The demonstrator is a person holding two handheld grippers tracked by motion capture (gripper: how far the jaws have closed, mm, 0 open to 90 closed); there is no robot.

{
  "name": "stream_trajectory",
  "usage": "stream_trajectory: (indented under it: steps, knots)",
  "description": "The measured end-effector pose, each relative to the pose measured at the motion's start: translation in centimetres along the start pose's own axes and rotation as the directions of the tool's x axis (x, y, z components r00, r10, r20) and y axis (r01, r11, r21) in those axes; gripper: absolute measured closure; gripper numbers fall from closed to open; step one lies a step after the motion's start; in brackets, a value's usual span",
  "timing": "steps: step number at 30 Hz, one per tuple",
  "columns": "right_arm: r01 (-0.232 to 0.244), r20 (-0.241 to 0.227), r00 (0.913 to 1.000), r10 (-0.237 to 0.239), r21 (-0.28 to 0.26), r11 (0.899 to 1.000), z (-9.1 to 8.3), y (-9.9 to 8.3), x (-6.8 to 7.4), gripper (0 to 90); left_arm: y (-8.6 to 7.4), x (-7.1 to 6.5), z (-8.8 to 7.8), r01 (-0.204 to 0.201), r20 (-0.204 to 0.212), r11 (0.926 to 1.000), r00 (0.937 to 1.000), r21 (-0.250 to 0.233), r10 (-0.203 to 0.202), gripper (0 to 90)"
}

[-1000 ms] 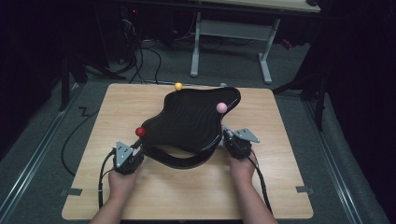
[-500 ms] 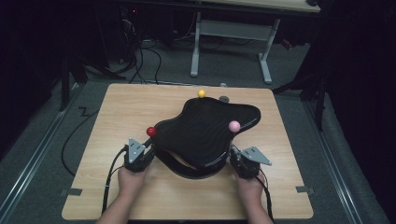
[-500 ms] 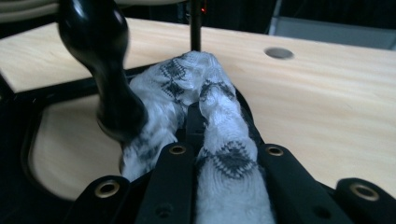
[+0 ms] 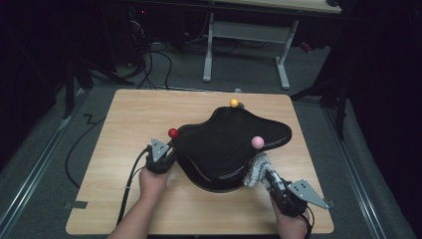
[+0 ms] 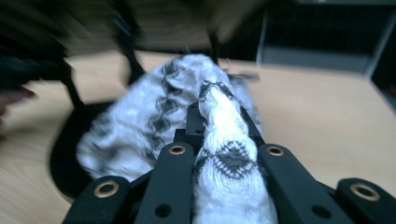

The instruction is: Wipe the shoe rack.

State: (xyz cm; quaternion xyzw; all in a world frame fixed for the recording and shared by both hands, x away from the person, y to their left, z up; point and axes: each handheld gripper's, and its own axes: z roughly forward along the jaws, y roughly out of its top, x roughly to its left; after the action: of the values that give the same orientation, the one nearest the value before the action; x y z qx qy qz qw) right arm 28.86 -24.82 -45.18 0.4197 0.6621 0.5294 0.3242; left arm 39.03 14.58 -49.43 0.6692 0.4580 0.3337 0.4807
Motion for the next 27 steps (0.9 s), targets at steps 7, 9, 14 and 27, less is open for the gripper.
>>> stream_trajectory:
  steps: [7, 9, 14, 27]
  knots:
    - [0.036, -0.036, 0.9985, -0.042, -0.155, 0.987, -1.6, 3.4, 2.6, 81.2, 0.0, 0.0, 0.0, 0.002, 0.002, 1.0, 1.0, 0.004, -0.002, 74.7]
    - [0.059, -0.04, 0.997, -0.066, -0.146, 0.988, -1.4, 3.5, 3.2, 81.2, 0.0, 0.0, 0.0, 0.002, 0.004, 1.0, 1.0, 0.001, -0.002, 75.0]
    - [0.089, -0.074, 0.9931, -0.091, -0.03, 0.996, 0.5, 0.6, 3.9, 81.2, -0.1, 0.1, 0.0, -0.002, 0.007, 1.0, 1.0, -0.002, 0.002, 75.0]
    - [0.078, -0.1, 0.9934, -0.056, 0.236, 0.969, 3.6, -4.7, 3.6, 81.3, -0.2, 0.2, 0.1, -0.01, 0.013, 0.9999, 0.9999, -0.014, 0.01, 75.0]
